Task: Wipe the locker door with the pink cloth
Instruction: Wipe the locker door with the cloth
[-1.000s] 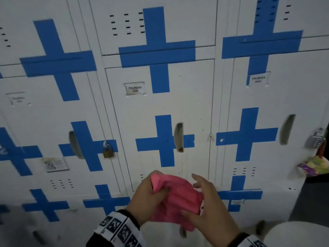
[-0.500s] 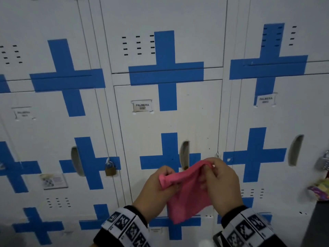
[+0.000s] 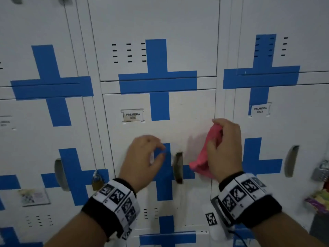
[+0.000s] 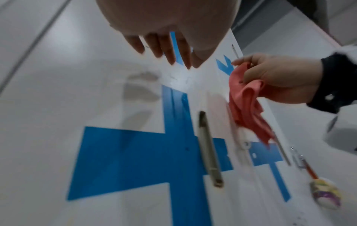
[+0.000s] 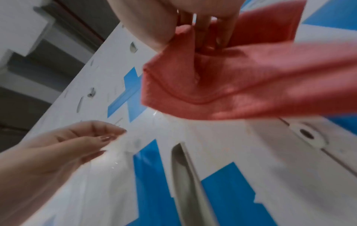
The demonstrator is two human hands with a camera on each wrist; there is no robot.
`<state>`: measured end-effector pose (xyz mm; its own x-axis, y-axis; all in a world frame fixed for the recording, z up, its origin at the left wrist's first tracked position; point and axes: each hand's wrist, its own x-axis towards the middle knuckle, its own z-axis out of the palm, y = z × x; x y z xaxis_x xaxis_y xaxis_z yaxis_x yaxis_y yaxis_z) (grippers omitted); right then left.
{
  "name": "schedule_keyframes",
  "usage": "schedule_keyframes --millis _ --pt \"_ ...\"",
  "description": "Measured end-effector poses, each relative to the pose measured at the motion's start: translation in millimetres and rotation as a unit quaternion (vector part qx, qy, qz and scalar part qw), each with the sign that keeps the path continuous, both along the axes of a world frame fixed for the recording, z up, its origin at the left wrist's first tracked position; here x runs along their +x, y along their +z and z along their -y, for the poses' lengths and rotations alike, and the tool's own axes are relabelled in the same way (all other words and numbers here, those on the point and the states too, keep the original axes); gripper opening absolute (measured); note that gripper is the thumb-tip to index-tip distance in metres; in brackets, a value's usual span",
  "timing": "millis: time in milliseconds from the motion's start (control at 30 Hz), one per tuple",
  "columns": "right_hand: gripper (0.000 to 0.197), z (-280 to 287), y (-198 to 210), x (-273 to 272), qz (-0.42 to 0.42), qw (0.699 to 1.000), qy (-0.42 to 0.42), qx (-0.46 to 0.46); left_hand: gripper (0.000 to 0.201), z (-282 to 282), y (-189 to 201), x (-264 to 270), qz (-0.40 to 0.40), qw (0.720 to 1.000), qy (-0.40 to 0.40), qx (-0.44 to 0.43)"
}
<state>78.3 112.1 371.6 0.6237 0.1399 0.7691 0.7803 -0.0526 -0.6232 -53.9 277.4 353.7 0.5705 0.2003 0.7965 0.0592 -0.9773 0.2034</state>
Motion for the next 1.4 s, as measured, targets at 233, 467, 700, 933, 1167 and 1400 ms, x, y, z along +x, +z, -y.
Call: schedule_keyframes --millis 233,467,700,933,1167,1400 --pt "0.055 -8.1 3.6 30.9 0.114 0.984 -0.049 -0.130 0.074 -39.2 8.0 -0.4 0.005 0.985 0.162 0.055" --pt "0.068 -17.6 22.5 36.9 0.198 0.956 -0.096 -0.193 0.069 -52.8 4.1 -2.6 -0.052 0.980 0.179 0.074" --pt "0.088 -33.8 17.3 43.1 0.225 0.941 -0.038 -0.250 0.065 -56.8 2.7 -1.9 -0.051 0.982 0.169 0.065" --pt "0.089 -32.9 -15.7 47.8 0.279 0.907 0.024 -0.314 0.066 -55.5 4.1 -3.7 -0.053 0.984 0.157 0.060" --pt "0.105 -24.2 -39.1 46.5 0.262 0.899 0.081 -0.341 0.069 -55.6 6.1 -6.1 -0.069 0.983 0.160 0.060" --pt "0.076 -19.7 -30.8 42.3 0.181 0.946 0.135 -0.231 0.068 -57.0 6.3 -7.0 -0.073 0.983 0.159 0.064"
